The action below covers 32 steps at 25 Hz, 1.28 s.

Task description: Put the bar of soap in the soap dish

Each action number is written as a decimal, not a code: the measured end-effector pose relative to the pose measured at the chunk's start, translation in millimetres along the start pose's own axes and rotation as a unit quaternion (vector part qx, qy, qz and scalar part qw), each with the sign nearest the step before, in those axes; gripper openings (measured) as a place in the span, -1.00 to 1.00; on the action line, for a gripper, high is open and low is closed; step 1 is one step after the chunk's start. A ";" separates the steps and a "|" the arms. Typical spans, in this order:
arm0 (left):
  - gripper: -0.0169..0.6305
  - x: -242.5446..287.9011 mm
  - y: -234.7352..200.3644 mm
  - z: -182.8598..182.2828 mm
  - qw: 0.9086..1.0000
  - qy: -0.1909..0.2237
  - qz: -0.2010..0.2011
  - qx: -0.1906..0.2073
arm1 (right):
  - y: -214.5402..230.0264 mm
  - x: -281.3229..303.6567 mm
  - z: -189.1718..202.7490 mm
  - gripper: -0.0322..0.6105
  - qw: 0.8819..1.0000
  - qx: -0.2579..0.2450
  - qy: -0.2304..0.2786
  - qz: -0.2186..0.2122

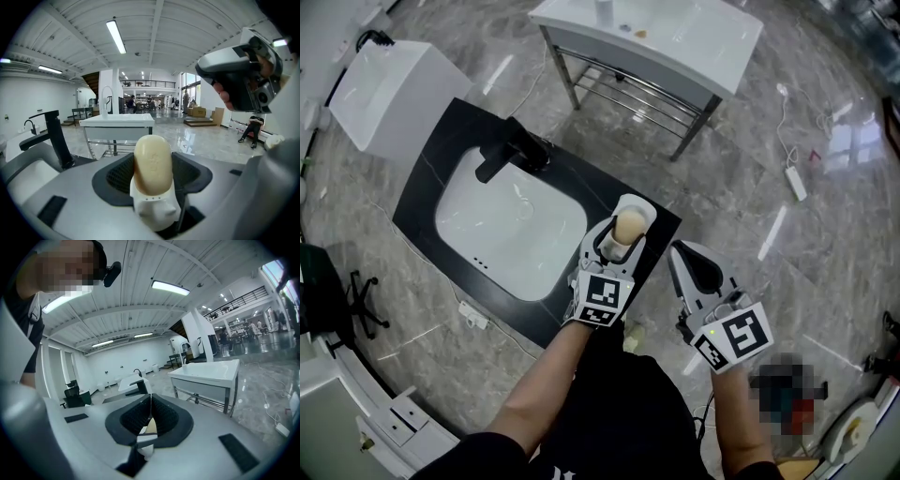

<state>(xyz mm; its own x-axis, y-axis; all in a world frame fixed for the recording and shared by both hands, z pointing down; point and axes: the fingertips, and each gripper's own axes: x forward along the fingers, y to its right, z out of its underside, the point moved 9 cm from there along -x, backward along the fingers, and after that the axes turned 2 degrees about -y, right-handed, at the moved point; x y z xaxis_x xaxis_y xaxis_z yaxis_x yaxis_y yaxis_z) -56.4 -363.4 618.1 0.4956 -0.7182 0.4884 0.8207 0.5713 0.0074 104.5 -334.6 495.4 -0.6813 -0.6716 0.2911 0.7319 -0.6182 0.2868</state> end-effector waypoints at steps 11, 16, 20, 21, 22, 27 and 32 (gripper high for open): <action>-0.14 11.7 -0.5 13.9 1.000 -0.020 0.007 0.001 | 3.9 1.3 5.1 -0.87 1.000 0.005 -0.006 0.002; -0.14 17.9 -1.7 22.4 0.999 -0.034 0.004 -0.001 | 6.3 0.7 6.0 -0.87 1.000 0.003 -0.008 0.002; -0.14 21.1 -1.9 23.8 0.999 -0.033 0.005 0.002 | 5.5 -0.1 6.7 -0.87 1.000 0.004 -0.010 -0.004; -0.14 21.7 -1.8 23.1 0.999 -0.031 0.006 0.003 | 5.3 -0.4 6.7 -0.87 1.000 0.005 -0.011 -0.005; -0.14 21.8 -1.9 22.3 1.000 -0.028 0.006 0.003 | 5.3 -0.7 6.8 -0.87 1.000 0.005 -0.012 -0.007; -0.14 18.1 -4.6 17.5 1.000 -0.011 0.002 -0.014 | 6.0 -0.6 7.1 -0.87 1.000 0.006 -0.014 -0.013; -0.14 3.6 -6.7 2.1 1.000 0.004 -0.009 -0.008 | 1.7 -1.5 6.6 -0.87 1.000 0.005 -0.018 -0.016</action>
<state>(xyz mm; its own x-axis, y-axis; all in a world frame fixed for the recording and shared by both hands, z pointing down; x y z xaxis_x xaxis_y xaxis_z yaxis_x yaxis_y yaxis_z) -60.7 -369.0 621.7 0.4835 -0.7312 0.4812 0.8337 0.5522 0.0015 106.7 -331.9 501.5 -0.7049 -0.6361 0.3138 0.7093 -0.6350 0.3062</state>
